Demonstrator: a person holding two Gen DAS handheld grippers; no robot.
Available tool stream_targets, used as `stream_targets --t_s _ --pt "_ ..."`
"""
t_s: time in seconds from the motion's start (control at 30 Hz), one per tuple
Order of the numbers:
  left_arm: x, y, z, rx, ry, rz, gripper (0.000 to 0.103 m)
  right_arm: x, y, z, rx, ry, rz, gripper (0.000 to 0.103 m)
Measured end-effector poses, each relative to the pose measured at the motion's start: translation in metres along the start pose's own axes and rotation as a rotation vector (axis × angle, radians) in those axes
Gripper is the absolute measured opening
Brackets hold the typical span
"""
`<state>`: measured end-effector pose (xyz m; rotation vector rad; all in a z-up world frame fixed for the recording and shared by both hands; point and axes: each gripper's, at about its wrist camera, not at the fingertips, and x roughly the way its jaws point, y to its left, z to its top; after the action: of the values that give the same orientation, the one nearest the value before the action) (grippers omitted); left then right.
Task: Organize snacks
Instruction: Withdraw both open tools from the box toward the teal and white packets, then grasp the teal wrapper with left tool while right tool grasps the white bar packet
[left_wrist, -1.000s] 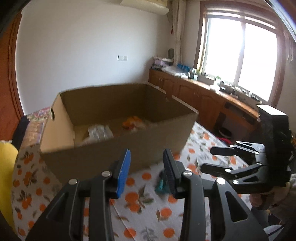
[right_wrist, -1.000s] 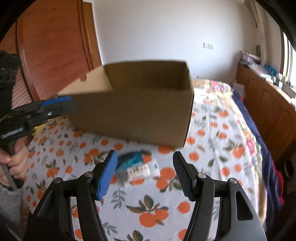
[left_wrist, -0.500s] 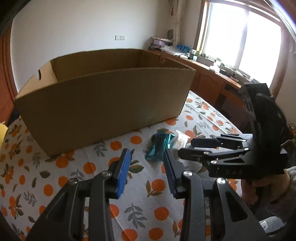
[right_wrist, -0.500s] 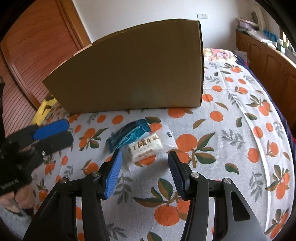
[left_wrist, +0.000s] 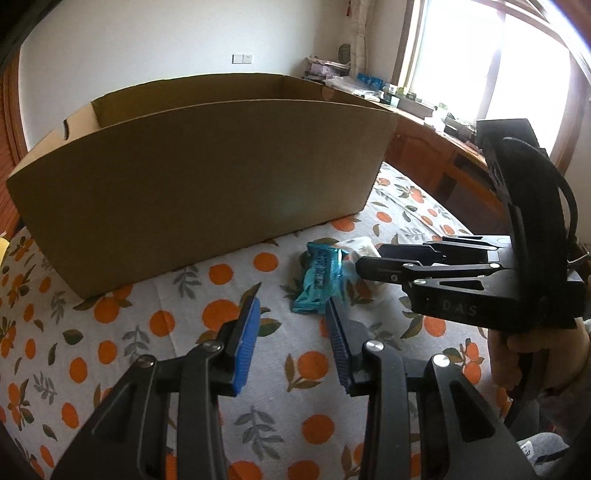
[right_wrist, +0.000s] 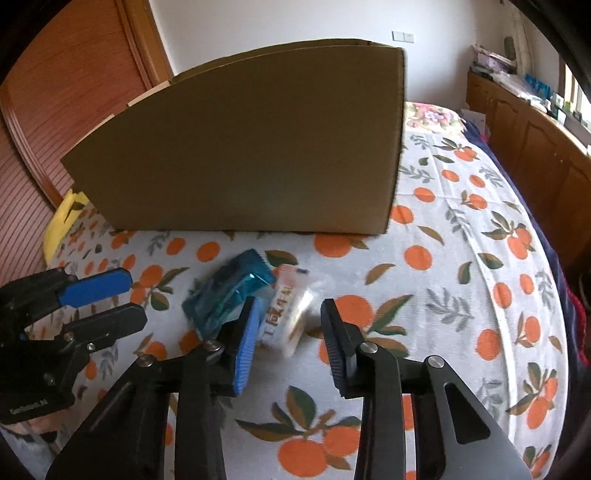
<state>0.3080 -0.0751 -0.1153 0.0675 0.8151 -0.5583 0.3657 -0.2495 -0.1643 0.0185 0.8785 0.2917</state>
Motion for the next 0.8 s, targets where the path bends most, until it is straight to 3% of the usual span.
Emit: stream_targets --t_s 0.17,0.8 --pt "0.010 -0.011 0.008 0.011 0.015 -0.002 0.036 -0.005 -0.011 -0.007 -0.026 0.010 -0.001 0.024" --pt "0.057 -0.028 0.031 0.035 0.099 0.067 0.037 -0.005 -0.006 -0.015 -0.082 -0.021 -0.021 0.024"
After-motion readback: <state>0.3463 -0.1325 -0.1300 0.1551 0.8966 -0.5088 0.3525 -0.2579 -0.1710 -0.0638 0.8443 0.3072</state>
